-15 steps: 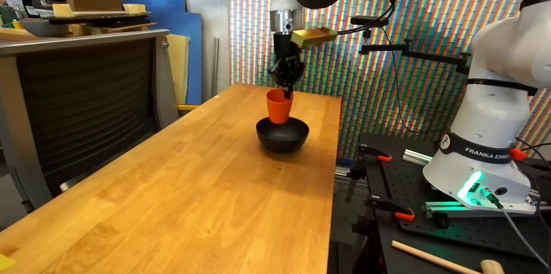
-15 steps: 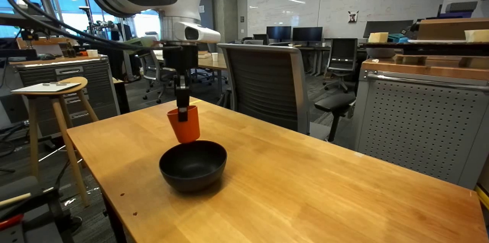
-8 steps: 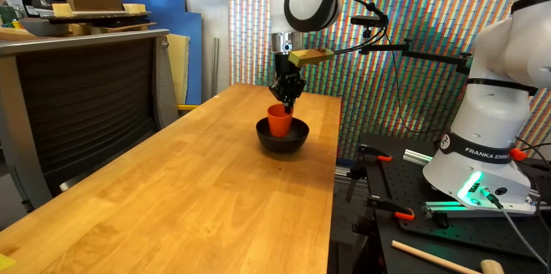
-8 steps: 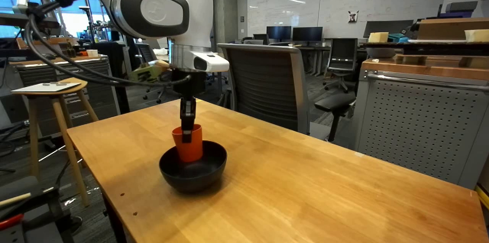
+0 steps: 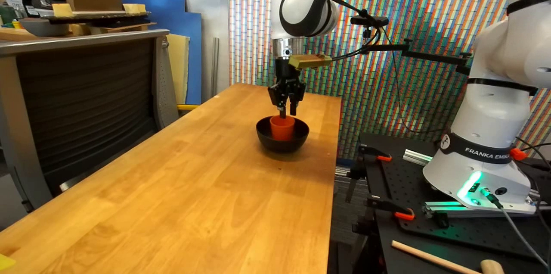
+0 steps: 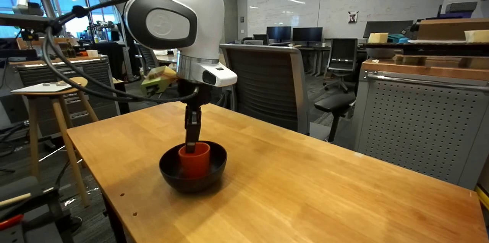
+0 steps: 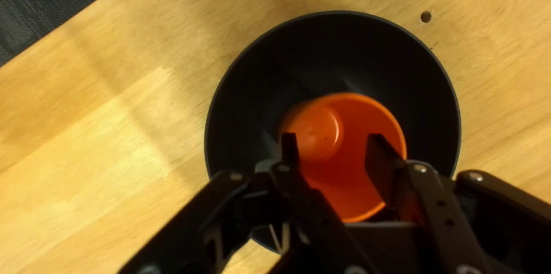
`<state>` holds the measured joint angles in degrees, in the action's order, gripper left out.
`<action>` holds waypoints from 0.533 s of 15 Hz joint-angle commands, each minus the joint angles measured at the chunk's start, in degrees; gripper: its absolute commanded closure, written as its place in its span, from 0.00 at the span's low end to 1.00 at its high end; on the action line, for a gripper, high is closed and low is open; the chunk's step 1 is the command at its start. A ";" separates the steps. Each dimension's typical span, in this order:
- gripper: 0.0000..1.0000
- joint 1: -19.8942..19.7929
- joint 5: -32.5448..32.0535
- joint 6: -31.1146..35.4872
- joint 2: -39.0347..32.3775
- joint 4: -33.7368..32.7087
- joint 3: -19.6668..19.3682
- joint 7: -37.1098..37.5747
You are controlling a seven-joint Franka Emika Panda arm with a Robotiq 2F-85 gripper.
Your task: Place the orange cup inside the black bowl
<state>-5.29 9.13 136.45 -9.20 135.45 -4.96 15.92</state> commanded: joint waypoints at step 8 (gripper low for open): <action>0.00 1.23 -3.83 -14.95 15.40 3.65 1.03 -9.89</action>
<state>-4.51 6.27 130.66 -2.96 136.21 -4.45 11.61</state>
